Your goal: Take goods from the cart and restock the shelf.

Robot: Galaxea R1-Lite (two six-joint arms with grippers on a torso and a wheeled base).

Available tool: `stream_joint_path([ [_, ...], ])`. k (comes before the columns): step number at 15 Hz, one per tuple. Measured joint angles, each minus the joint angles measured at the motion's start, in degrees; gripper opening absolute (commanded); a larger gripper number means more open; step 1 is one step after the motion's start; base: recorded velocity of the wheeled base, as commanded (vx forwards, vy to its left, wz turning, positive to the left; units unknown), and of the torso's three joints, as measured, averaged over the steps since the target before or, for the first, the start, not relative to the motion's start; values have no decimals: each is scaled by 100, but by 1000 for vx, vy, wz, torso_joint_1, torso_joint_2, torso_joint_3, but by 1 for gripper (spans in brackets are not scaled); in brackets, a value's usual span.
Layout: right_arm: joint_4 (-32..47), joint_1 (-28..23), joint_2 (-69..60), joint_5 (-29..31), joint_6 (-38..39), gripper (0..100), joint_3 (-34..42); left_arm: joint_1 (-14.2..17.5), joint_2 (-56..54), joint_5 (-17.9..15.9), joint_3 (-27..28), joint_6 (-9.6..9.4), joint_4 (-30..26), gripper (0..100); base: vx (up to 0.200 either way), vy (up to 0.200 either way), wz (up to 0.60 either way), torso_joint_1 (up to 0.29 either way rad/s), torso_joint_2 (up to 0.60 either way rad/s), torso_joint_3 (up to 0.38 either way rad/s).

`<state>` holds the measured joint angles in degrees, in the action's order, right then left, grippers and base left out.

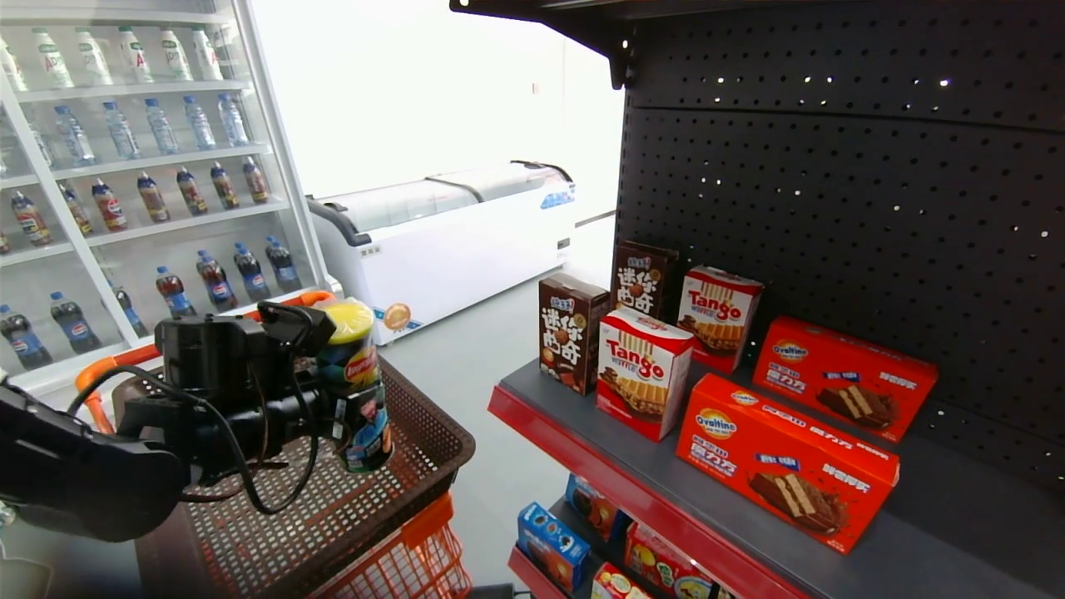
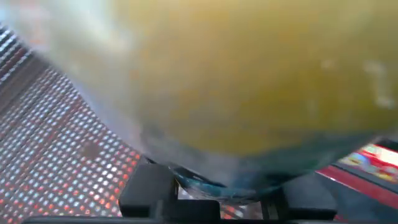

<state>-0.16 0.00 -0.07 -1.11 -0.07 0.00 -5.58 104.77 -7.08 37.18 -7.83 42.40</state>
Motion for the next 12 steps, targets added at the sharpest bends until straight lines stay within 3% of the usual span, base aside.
stream_joint_path([
  [3, 0, 0, 0, -1, 0, 100, 0, -533, -774, -180, 322, 282, -934, 0, 0, 0, 0, 0, 0, 0],
  [5, 0, 0, 0, 0, 2, 100, 0, -729, -1182, -514, 400, 325, -1230, 0, 0, 0, 0, 0, 0, 0],
  [7, 0, 0, 0, 0, 5, 100, 0, -767, -1508, -1237, 344, 347, -1349, 0, 0, 0, 0, 0, 0, 0],
  [10, 0, 0, 0, -1, 2, 100, 0, -806, -1902, -1645, 20, 422, -1360, 0, 0, 0, 0, 0, 0, 0],
  [12, 0, 0, 0, 0, 2, 100, 0, -803, -2053, -1653, -94, 430, -1345, 0, 0, 0, 0, 0, 0, 0],
])
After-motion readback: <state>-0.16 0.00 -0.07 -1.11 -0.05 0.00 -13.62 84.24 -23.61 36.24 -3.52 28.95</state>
